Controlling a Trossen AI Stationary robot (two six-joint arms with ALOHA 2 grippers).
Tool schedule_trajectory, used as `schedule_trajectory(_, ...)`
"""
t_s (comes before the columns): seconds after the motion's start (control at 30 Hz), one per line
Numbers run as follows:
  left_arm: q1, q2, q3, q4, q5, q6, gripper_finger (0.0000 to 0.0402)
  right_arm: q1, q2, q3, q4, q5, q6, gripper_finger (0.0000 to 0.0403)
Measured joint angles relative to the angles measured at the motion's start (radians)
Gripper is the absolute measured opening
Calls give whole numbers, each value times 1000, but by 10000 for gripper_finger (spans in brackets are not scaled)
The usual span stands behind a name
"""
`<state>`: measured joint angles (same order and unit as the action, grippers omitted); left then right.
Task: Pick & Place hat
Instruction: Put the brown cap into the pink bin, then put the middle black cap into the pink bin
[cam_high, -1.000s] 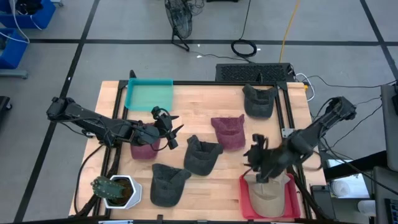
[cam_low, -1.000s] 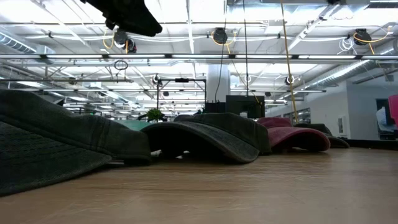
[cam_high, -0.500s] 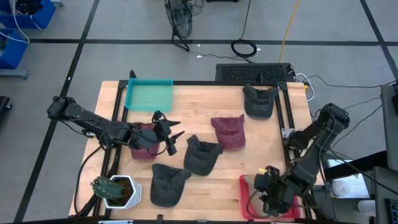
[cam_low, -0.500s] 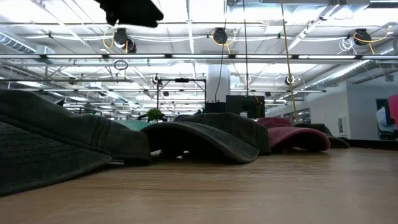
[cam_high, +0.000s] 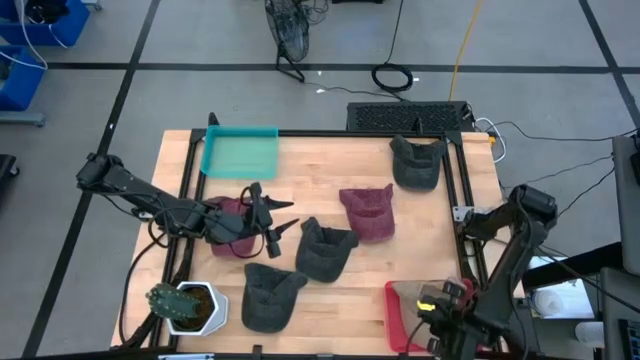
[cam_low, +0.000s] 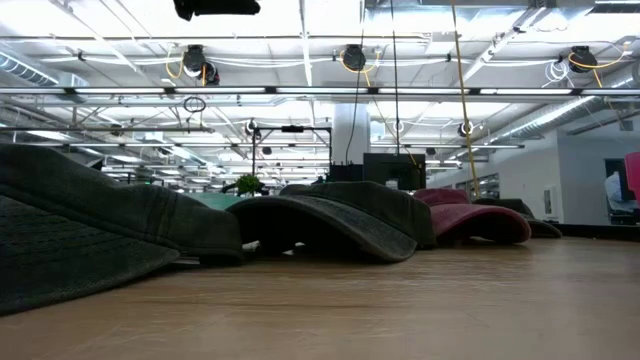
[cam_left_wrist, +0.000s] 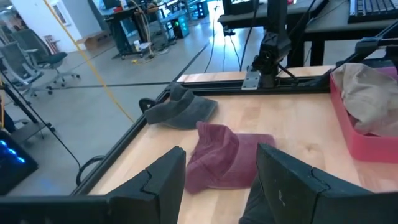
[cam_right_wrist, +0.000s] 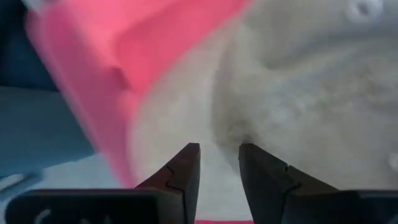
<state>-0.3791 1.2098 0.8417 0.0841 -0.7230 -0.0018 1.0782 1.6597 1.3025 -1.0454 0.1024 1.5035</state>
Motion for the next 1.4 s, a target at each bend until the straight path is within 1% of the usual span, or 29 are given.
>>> schedule_trajectory(0.1,3,0,0,0,0,12,200,15,31,0,-44,-1,3,92)
schedule_trajectory(0.37,3,0,0,0,-7,23,200,48,84,-2,-41,6,3,91)
schedule_trajectory(0.6,3,0,0,0,-8,18,200,75,86,-115,128,16,47,91)
schedule_trajectory(0.7,3,0,0,0,-8,17,200,79,88,-126,143,8,59,91)
schedule_trajectory(0.9,3,0,0,-1,-9,19,200,79,31,-131,156,6,89,91)
schedule_trajectory(1.07,3,0,0,-1,-9,19,200,68,-67,-133,163,7,126,87)
schedule_trajectory(1.13,3,0,0,-1,-9,19,200,63,-115,-132,168,38,147,84)
schedule_trajectory(1.23,3,0,0,-1,-9,19,200,63,-169,-131,166,145,154,79)
schedule_trajectory(1.27,3,0,0,-1,-9,19,200,63,-183,-131,166,186,145,78)
schedule_trajectory(1.4,3,0,0,-2,-9,23,200,58,-220,-131,160,289,54,75)
